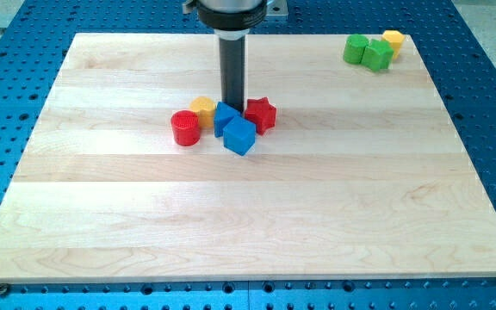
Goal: Put blue blocks bottom of red star
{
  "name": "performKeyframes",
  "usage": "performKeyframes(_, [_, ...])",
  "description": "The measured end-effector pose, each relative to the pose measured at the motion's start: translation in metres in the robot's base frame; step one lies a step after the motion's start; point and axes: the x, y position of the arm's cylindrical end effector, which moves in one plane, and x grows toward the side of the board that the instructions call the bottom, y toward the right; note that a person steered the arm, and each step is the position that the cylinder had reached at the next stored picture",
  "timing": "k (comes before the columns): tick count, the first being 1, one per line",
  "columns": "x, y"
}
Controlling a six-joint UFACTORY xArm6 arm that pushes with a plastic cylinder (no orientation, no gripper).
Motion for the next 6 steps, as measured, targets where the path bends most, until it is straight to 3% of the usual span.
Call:
performKeyframes(1, [-0.014,-0.040])
performKeyframes(2, [0.046,-0.023])
performKeyframes(3, [0.051,-0.004])
performKeyframes(4, [0.008,-0.023])
performKeyframes(5, [-0.009,-0.013])
performKeyframes(6, [0.051,0.024])
